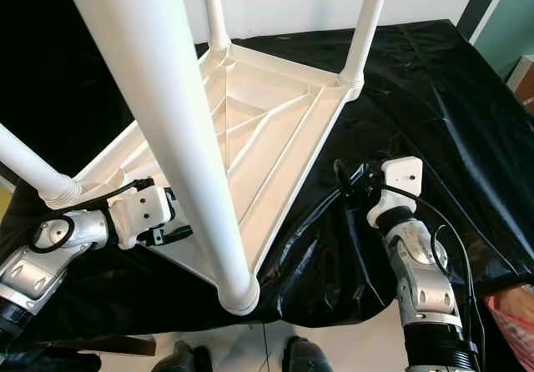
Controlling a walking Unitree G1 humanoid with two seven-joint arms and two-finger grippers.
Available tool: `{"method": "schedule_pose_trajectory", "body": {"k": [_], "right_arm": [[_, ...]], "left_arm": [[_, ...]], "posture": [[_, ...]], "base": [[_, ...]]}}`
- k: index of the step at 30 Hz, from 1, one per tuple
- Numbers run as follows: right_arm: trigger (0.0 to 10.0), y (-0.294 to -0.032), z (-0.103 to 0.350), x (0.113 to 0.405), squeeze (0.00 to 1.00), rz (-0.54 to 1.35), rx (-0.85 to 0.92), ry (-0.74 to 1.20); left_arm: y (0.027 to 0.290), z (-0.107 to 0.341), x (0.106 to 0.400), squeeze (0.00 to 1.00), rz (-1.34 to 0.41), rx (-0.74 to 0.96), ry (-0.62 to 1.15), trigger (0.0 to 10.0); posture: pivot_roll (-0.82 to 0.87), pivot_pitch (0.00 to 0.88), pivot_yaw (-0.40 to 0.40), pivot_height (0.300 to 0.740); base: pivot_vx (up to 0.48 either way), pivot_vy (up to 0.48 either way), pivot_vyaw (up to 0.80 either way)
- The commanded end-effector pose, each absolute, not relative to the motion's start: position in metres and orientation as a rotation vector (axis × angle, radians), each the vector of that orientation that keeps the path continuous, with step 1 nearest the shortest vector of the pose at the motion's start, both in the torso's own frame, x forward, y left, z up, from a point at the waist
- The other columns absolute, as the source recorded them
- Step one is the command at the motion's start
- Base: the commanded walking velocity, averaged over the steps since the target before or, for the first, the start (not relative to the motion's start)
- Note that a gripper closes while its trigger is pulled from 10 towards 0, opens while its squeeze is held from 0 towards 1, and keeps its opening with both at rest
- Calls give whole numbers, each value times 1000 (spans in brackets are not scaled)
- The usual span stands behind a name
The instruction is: Building children table
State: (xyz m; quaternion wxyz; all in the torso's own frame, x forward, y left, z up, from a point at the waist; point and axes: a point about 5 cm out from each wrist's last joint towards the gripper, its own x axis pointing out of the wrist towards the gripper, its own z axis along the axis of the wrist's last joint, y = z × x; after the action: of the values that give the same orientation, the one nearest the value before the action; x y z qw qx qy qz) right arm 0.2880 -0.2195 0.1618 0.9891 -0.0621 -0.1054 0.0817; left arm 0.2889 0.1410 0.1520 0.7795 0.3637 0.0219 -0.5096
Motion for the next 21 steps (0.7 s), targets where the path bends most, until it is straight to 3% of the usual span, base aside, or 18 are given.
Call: {"method": "schedule_pose_trajectory", "body": {"k": [1, 3, 14, 21], "right_arm": [[10000, -218, 160, 286, 0, 165, -114, -203], [10000, -218, 161, 285, 0, 155, -109, -201], [10000, -217, 161, 283, 0, 142, -99, -202], [10000, -220, 159, 279, 0, 130, -99, -197]], "left_arm": [[147, 118, 288, 0, -1049, 829, 201, 10000], [143, 116, 303, 0, -953, 814, 202, 10000], [116, 132, 330, 0, -831, 762, 76, 10000], [124, 152, 315, 0, -1020, 578, -1, 10000]], "posture": [[-102, 172, 54, 740], [-104, 174, 57, 740], [-116, 176, 69, 740], [-114, 179, 74, 740]], "base": [[0, 0, 0], [0, 0, 0], [0, 0, 0], [0, 0, 0]]}}
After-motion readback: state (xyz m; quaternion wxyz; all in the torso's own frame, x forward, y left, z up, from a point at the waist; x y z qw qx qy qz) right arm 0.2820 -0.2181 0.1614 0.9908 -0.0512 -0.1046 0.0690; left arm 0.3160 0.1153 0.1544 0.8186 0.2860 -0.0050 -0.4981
